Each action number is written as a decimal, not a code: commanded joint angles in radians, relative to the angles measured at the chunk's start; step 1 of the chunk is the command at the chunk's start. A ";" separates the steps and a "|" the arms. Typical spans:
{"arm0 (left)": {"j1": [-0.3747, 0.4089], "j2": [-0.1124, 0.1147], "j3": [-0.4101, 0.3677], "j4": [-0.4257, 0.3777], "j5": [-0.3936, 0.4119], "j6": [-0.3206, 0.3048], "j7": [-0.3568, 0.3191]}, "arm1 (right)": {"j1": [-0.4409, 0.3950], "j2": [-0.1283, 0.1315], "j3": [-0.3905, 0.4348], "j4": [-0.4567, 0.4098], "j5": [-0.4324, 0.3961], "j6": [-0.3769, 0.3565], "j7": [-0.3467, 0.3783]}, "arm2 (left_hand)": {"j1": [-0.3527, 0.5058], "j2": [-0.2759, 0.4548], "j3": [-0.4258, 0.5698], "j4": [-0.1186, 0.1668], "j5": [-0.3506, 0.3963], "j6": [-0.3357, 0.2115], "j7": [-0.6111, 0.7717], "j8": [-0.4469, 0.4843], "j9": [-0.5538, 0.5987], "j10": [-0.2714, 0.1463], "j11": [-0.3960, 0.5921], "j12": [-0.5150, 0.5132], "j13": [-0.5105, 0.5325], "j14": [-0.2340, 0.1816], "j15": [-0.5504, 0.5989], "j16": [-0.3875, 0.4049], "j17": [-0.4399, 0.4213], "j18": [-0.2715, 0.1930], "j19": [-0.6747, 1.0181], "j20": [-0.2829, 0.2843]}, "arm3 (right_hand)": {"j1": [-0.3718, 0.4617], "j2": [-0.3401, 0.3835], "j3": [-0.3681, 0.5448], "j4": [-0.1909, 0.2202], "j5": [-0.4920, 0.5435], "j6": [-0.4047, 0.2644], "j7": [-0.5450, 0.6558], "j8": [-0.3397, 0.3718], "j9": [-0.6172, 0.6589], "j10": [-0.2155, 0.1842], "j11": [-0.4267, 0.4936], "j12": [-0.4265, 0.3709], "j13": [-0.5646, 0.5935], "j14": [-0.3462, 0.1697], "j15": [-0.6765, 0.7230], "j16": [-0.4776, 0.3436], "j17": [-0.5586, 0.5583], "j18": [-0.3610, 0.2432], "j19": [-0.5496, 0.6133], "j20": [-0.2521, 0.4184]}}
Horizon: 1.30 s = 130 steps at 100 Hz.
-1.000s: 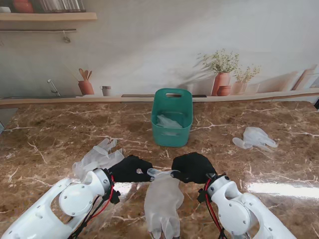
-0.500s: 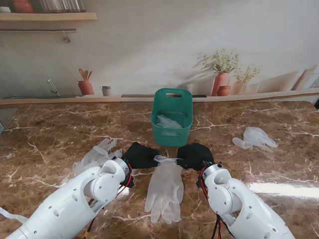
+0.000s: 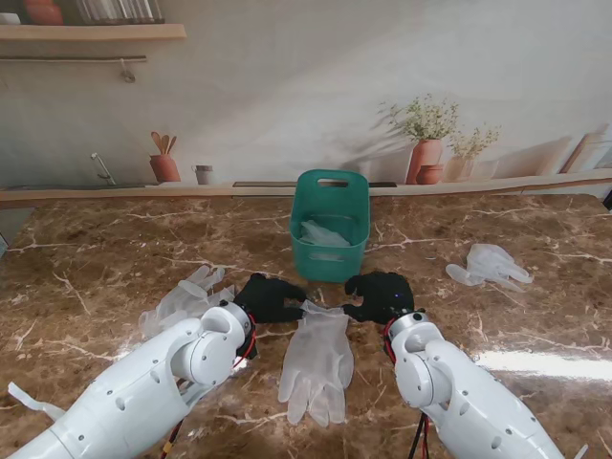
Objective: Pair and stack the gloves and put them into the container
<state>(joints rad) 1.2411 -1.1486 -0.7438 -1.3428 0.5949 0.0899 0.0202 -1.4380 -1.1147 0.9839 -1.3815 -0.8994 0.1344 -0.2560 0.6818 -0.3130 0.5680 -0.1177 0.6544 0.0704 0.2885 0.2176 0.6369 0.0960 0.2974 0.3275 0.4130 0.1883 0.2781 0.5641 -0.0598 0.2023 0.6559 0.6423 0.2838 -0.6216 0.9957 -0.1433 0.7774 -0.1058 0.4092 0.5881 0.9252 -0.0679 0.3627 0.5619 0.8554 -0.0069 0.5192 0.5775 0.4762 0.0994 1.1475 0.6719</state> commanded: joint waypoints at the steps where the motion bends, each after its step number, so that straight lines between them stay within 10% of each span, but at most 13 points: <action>1: 0.019 0.007 -0.013 -0.013 0.009 0.003 0.008 | -0.026 0.008 0.021 -0.016 -0.022 0.012 0.001 | -0.029 0.018 -0.011 0.026 -0.054 0.027 -0.052 -0.028 -0.075 -0.007 -0.025 -0.032 -0.055 -0.035 -0.048 -0.048 -0.015 -0.030 -0.076 -0.038 | -0.049 0.023 -0.031 0.042 -0.056 0.022 -0.041 -0.003 -0.054 -0.002 -0.021 -0.029 -0.038 -0.012 -0.024 -0.027 -0.030 -0.012 -0.040 -0.023; 60: 0.201 0.020 -0.204 -0.174 0.030 -0.114 0.075 | -0.161 0.043 0.355 -0.147 -0.290 0.144 0.027 | -0.029 0.071 -0.286 0.045 -0.083 -0.012 -0.068 -0.039 -0.166 -0.056 -0.042 -0.095 -0.112 -0.098 -0.102 -0.147 0.024 -0.172 -0.266 -0.202 | -0.024 0.029 -0.052 0.058 -0.047 0.010 -0.036 -0.016 -0.050 -0.003 -0.023 -0.072 -0.040 -0.010 -0.085 -0.057 -0.039 0.000 -0.111 -0.035; 130: 0.308 0.022 -0.307 -0.262 -0.012 -0.231 0.092 | 0.087 0.050 0.371 0.155 -0.250 0.250 -0.022 | 0.009 0.117 -0.417 0.058 -0.069 -0.018 -0.067 -0.038 -0.151 -0.066 -0.059 -0.105 -0.111 -0.111 -0.114 -0.171 0.019 -0.160 -0.230 -0.228 | -0.014 0.020 -0.029 0.053 -0.070 0.018 -0.045 -0.028 -0.082 -0.001 -0.036 -0.080 -0.052 -0.013 -0.099 -0.059 -0.038 -0.002 -0.124 -0.032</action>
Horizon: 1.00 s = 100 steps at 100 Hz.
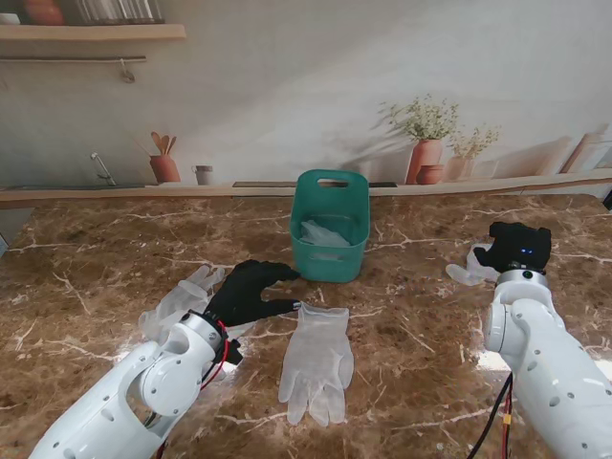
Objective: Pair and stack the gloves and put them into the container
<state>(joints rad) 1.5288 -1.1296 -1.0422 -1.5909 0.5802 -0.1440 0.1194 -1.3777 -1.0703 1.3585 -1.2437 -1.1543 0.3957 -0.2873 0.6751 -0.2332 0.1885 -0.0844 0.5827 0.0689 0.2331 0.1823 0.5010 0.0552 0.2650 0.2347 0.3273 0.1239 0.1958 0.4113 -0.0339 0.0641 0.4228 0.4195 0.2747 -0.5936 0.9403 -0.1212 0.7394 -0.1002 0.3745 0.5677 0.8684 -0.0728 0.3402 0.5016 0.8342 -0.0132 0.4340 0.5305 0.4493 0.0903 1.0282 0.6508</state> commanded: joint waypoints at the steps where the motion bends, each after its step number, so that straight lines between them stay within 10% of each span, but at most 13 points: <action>1: 0.022 0.003 -0.010 -0.015 0.002 0.001 -0.009 | 0.030 0.005 -0.006 0.022 0.007 -0.013 0.009 | 0.017 0.037 -0.039 0.025 0.002 -0.017 -0.013 -0.003 -0.015 -0.025 -0.027 -0.012 -0.026 -0.047 -0.032 -0.019 -0.007 -0.022 0.003 -0.006 | -0.006 -0.008 0.026 0.030 -0.034 0.013 -0.011 -0.008 -0.025 0.002 -0.013 -0.019 -0.031 -0.009 -0.013 -0.012 -0.011 0.007 -0.005 -0.011; 12: 0.030 0.004 -0.026 -0.020 -0.012 -0.028 -0.017 | 0.077 0.009 -0.035 0.070 0.021 -0.032 0.015 | 0.095 0.080 -0.189 0.040 0.003 -0.019 -0.018 -0.003 -0.018 -0.026 -0.033 -0.017 -0.032 -0.050 -0.038 -0.028 -0.007 -0.022 0.005 -0.018 | -0.012 -0.002 0.023 0.030 -0.041 0.016 -0.013 -0.009 -0.034 0.003 -0.012 -0.020 -0.032 -0.010 -0.012 -0.012 -0.009 0.006 -0.004 -0.010; 61: 0.020 -0.002 -0.044 0.030 -0.112 -0.098 -0.039 | 0.348 0.054 -0.275 0.394 0.046 -0.078 0.085 | 0.108 0.093 -0.203 0.042 0.010 -0.019 -0.027 0.001 -0.029 -0.023 -0.051 -0.027 -0.048 -0.053 -0.054 -0.033 -0.011 -0.021 -0.022 -0.018 | -0.001 0.010 0.022 0.036 -0.180 0.065 -0.085 -0.040 -0.185 0.010 -0.056 -0.062 -0.116 -0.026 -0.074 -0.049 -0.032 -0.010 -0.032 -0.014; 85: 0.008 -0.005 -0.039 0.052 -0.123 -0.115 -0.032 | 0.543 0.023 -0.518 0.680 0.277 -0.059 -0.004 | 0.109 0.093 -0.204 0.043 0.016 -0.022 -0.026 0.006 -0.026 -0.022 -0.052 -0.028 -0.045 -0.053 -0.055 -0.034 -0.011 -0.020 -0.029 -0.013 | 0.017 0.022 0.064 0.035 -0.265 0.107 -0.114 -0.051 -0.301 0.023 -0.044 -0.089 -0.219 -0.027 -0.119 -0.088 -0.058 -0.021 -0.051 -0.014; 100: 0.003 -0.006 -0.040 0.059 -0.127 -0.120 -0.031 | 0.679 -0.046 -0.737 0.937 0.515 -0.087 -0.081 | 0.110 0.091 -0.204 0.043 0.018 -0.026 -0.024 0.009 -0.024 -0.022 -0.050 -0.027 -0.043 -0.054 -0.055 -0.033 -0.010 -0.019 -0.033 -0.011 | 0.075 0.011 0.152 0.033 -0.286 0.111 -0.125 -0.056 -0.337 0.022 -0.023 -0.127 -0.227 -0.033 -0.126 -0.133 -0.059 -0.015 -0.077 -0.017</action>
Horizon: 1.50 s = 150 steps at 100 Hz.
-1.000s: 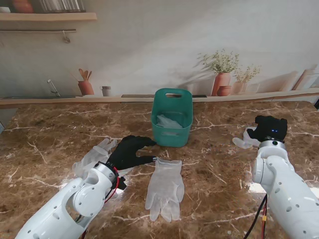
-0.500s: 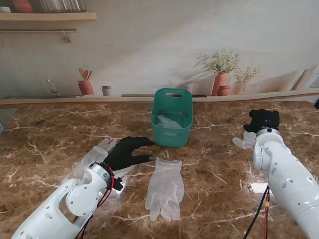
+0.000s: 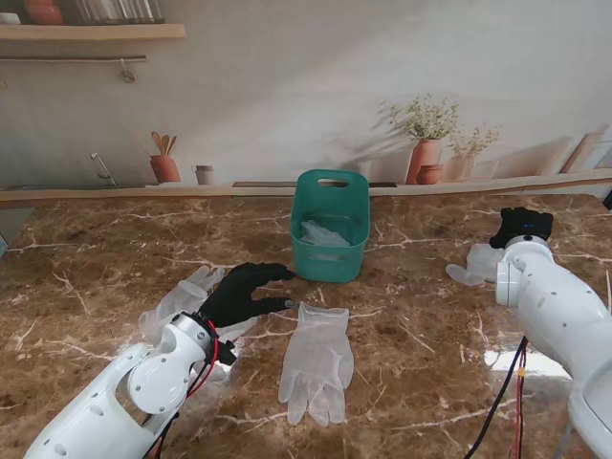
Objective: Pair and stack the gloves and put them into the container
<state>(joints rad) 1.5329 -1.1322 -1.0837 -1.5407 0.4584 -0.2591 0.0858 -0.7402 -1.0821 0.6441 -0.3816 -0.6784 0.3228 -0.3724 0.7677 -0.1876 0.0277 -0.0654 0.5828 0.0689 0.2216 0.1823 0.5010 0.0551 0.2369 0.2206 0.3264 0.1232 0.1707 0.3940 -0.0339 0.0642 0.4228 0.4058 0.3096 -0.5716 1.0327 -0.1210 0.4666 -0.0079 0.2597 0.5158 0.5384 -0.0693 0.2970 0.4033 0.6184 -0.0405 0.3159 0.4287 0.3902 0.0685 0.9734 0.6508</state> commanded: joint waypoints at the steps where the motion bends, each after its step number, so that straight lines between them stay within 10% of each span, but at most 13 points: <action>1: -0.001 -0.003 0.001 0.009 -0.006 -0.005 0.003 | 0.048 -0.041 -0.034 0.093 0.055 -0.020 0.000 | 0.017 0.046 -0.043 0.024 0.018 -0.024 -0.013 0.010 -0.024 -0.021 -0.022 -0.013 -0.043 -0.053 -0.030 -0.016 -0.011 -0.019 -0.033 0.003 | 0.048 -0.012 0.067 0.034 -0.006 0.015 -0.007 -0.003 0.000 0.018 0.023 -0.029 -0.003 -0.005 -0.005 -0.032 0.004 0.008 -0.021 -0.017; 72: -0.010 -0.003 -0.010 0.026 -0.033 0.011 -0.016 | 0.056 -0.061 -0.107 0.124 0.150 -0.021 0.256 | 0.023 0.047 -0.043 0.023 0.033 -0.034 -0.001 0.020 -0.021 -0.029 -0.022 -0.013 -0.039 -0.062 -0.032 -0.017 -0.012 -0.018 -0.059 0.003 | 0.103 -0.069 0.123 0.019 -0.223 0.087 -0.139 -0.106 -0.040 0.038 -0.016 -0.103 0.124 -0.003 0.046 -0.004 0.049 0.012 0.009 -0.001; 95: -0.013 -0.003 -0.007 0.028 -0.038 0.013 -0.019 | 0.041 -0.067 -0.104 0.124 0.160 -0.003 0.274 | 0.025 0.047 -0.043 0.023 0.050 -0.045 0.012 0.028 -0.020 -0.032 -0.023 -0.014 -0.038 -0.065 -0.034 -0.018 -0.014 -0.017 -0.069 0.004 | 0.120 -0.113 0.080 -0.011 -0.256 0.146 -0.149 -0.095 0.083 -0.047 0.336 0.140 0.227 -0.054 0.374 0.214 0.108 -0.005 0.109 0.005; 102: -0.013 -0.004 -0.006 0.029 -0.038 0.010 -0.017 | 0.038 -0.066 -0.104 0.124 0.161 -0.005 0.277 | 0.025 0.047 -0.043 0.023 0.056 -0.048 0.016 0.031 -0.019 -0.034 -0.023 -0.014 -0.037 -0.068 -0.034 -0.018 -0.014 -0.016 -0.072 0.004 | 0.120 -0.145 0.090 -0.018 -0.176 0.100 -0.075 -0.113 0.192 -0.098 0.469 0.264 0.266 -0.069 0.494 0.278 0.139 0.003 0.156 0.007; 116: -0.015 -0.005 -0.004 0.032 -0.035 0.005 -0.009 | 0.034 -0.065 -0.099 0.124 0.168 -0.035 0.299 | 0.026 0.048 -0.043 0.022 0.068 -0.054 0.025 0.037 -0.018 -0.034 -0.023 -0.014 -0.037 -0.070 -0.035 -0.019 -0.015 -0.015 -0.080 0.005 | 0.177 -0.243 0.068 -0.173 0.045 -0.039 0.140 -0.140 0.391 -0.148 0.546 0.564 0.339 -0.090 0.680 0.389 0.173 0.033 0.224 -0.001; 126: -0.014 -0.005 -0.004 0.032 -0.033 0.004 -0.010 | 0.023 -0.069 -0.083 0.124 0.169 -0.048 0.276 | 0.026 0.048 -0.044 0.022 0.072 -0.055 0.029 0.041 -0.017 -0.035 -0.023 -0.014 -0.037 -0.071 -0.036 -0.019 -0.015 -0.015 -0.085 0.006 | 0.196 -0.255 0.072 -0.186 0.208 -0.164 0.321 0.107 0.407 -0.149 0.520 0.662 0.314 -0.084 0.669 0.399 0.151 0.037 0.220 -0.001; 133: -0.012 -0.005 -0.004 0.030 -0.031 0.003 -0.008 | 0.014 -0.071 -0.075 0.124 0.166 -0.058 0.242 | 0.026 0.048 -0.043 0.022 0.074 -0.056 0.031 0.042 -0.017 -0.036 -0.023 -0.014 -0.037 -0.071 -0.037 -0.020 -0.015 -0.014 -0.088 0.006 | 0.189 -0.245 0.076 -0.180 0.254 -0.248 0.447 0.252 0.347 -0.137 0.471 0.648 0.258 -0.076 0.602 0.376 0.122 0.028 0.207 0.004; 150: -0.009 -0.005 -0.003 0.030 -0.029 -0.005 -0.004 | -0.014 -0.077 -0.033 0.123 0.147 -0.101 0.098 | 0.027 0.047 -0.044 0.022 0.078 -0.057 0.034 0.046 -0.014 -0.032 -0.022 -0.014 -0.035 -0.069 -0.036 -0.020 -0.016 -0.012 -0.095 0.008 | 0.198 -0.212 0.053 -0.196 0.355 -0.339 0.632 0.276 0.264 -0.088 0.318 0.402 0.186 -0.055 0.432 0.286 0.099 -0.005 0.216 0.042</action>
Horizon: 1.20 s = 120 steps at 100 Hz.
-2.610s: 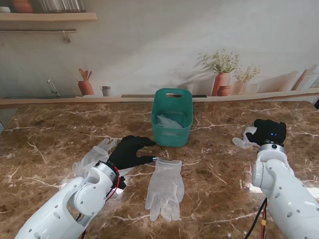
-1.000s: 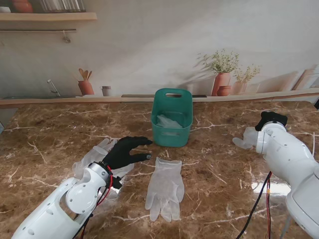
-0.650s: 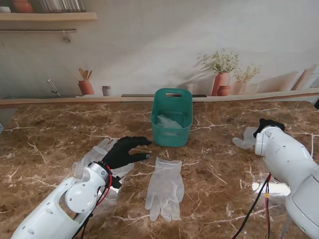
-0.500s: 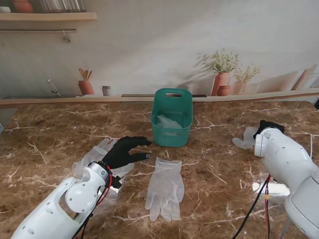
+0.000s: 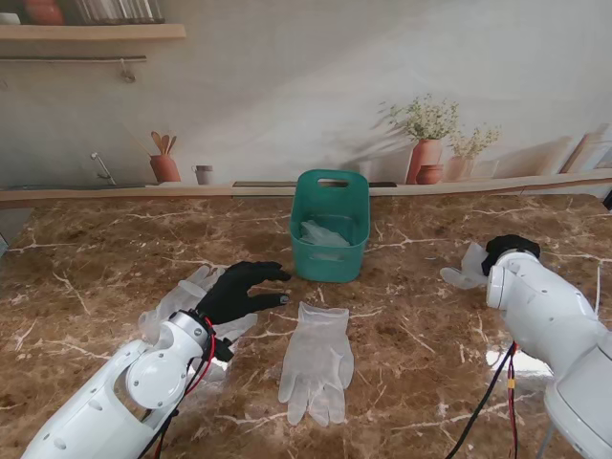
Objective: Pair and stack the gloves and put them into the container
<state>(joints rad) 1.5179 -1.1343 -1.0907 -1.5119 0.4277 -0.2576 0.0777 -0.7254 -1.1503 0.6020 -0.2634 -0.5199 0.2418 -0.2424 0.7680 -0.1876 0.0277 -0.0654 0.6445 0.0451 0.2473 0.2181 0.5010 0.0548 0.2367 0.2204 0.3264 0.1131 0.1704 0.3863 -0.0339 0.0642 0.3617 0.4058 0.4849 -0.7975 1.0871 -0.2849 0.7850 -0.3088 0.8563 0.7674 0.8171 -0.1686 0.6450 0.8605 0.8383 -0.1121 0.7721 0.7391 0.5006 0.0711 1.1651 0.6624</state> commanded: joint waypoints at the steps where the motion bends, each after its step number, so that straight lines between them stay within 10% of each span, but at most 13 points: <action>1: 0.006 -0.003 0.004 0.001 0.002 -0.007 0.005 | -0.029 -0.009 0.010 0.005 -0.013 -0.023 -0.038 | 0.027 0.048 -0.043 0.022 0.015 -0.033 0.008 0.010 -0.014 -0.031 -0.022 -0.013 -0.035 -0.059 -0.036 -0.012 -0.015 -0.012 -0.035 0.008 | 0.021 0.016 -0.002 -0.033 0.040 -0.039 0.036 0.025 -0.008 0.012 -0.030 -0.058 -0.033 0.017 -0.025 -0.026 -0.009 -0.008 0.025 0.031; 51: 0.030 -0.002 -0.003 -0.026 0.015 -0.034 0.019 | -0.027 0.013 0.006 -0.013 -0.070 -0.120 -0.181 | 0.021 0.058 -0.045 0.022 0.015 -0.034 0.005 0.013 -0.010 -0.030 -0.025 -0.015 -0.032 -0.059 -0.038 -0.014 -0.016 -0.001 -0.044 0.016 | 0.015 0.061 0.023 -0.016 0.087 -0.065 0.015 -0.050 0.282 0.004 -0.129 -0.110 0.161 0.035 -0.099 -0.094 0.134 -0.009 0.136 0.032; 83: 0.036 -0.001 -0.009 -0.033 0.015 -0.047 0.017 | -0.249 0.097 0.384 -0.392 -0.390 -0.028 -0.142 | 0.018 0.059 -0.046 0.022 0.012 -0.037 0.002 0.014 -0.007 -0.030 -0.027 -0.016 -0.030 -0.060 -0.040 -0.015 -0.016 0.002 -0.048 0.020 | 0.019 0.082 0.047 -0.004 0.121 -0.044 0.030 -0.143 0.356 0.010 -0.109 -0.077 0.208 0.045 -0.036 -0.069 0.170 -0.002 0.204 0.016; 120: 0.029 0.002 -0.008 -0.039 0.008 -0.049 0.000 | -0.607 0.099 0.736 -0.916 -0.620 -0.068 -0.090 | 0.022 0.049 -0.045 0.023 0.007 -0.029 -0.001 0.014 -0.004 -0.023 -0.026 -0.015 -0.027 -0.056 -0.039 -0.014 -0.014 0.006 -0.043 0.029 | 0.019 0.075 0.045 0.000 0.121 -0.031 0.042 -0.161 0.361 0.016 -0.109 -0.072 0.212 0.052 -0.026 -0.064 0.170 0.005 0.215 0.007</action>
<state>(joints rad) 1.5480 -1.1333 -1.1025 -1.5451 0.4410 -0.3053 0.0837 -1.2924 -1.0429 1.3316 -1.1471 -1.1487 0.1862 -0.3294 0.7697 -0.1761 0.0277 -0.0654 0.6445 0.0442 0.2475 0.2189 0.5010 0.0547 0.2366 0.2187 0.3264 0.1128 0.1702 0.3855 -0.0340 0.0737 0.3485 0.4187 0.4815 -0.7296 1.1011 -0.2871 0.8789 -0.3385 0.8724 0.6160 1.1489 -0.1559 0.5222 0.7739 1.0180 -0.0682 0.7272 0.6560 0.6617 0.0699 1.3429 0.6735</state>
